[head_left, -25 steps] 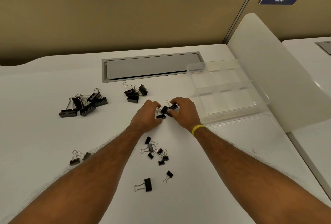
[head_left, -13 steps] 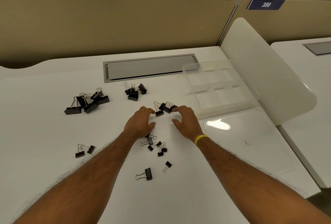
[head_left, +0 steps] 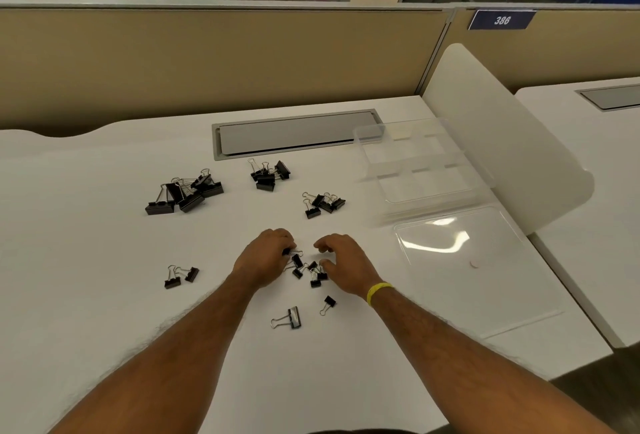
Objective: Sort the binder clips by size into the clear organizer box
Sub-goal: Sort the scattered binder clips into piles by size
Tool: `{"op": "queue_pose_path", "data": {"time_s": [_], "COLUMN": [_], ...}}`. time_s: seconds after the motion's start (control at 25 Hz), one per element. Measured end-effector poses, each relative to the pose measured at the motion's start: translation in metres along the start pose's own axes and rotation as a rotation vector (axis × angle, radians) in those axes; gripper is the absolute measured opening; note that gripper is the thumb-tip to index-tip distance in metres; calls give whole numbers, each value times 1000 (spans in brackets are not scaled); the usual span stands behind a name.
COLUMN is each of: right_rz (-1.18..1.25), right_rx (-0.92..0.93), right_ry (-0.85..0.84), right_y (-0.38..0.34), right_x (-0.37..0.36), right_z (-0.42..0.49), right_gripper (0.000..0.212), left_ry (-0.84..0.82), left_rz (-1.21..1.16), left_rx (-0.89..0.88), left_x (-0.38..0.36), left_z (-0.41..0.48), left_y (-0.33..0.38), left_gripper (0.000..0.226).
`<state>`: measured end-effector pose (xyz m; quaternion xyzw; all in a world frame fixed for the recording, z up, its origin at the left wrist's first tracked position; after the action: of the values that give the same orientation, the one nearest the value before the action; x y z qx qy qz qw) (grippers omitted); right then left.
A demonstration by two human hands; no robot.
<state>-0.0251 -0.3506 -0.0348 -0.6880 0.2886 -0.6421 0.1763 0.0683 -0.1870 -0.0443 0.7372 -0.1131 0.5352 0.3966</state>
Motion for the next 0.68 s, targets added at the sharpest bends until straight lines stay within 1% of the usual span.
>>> {"op": "queue_pose_path", "data": {"time_s": [0.08,0.32,0.48,0.6,0.68], "right_rz": [12,7,-31,-63,-110], "right_rx": [-8,5,36,33,61], "right_ry": [12,8,-53,-125,-177], "right_y": [-2,-9,-25,-33,-37], "right_x": [1,-3,-5,-4,-5], "right_z": [-4,-5,4,13,17], "right_gripper": [33,31,31,37,41], "left_ry": [69,185,255,316,343], "left_rz": [-56,-316,-596,-871,-970], "left_rx": [44,226,348,477,538], "left_x": [-2,4,0,-5,-6], "left_z": [-3,-25,-49,-64,-74], "left_y": [-1,0,-7,-20,-27], "left_gripper": [21,32,27,26,26]}}
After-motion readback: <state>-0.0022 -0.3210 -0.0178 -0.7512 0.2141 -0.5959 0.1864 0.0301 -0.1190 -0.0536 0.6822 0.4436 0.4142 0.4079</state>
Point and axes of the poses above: each hand's wrist, its own z-axis towards the middle knuckle, its own x-axis out of the back of the hand, y = z × x, the point moved 3 cm from there along z, towards the middle knuckle
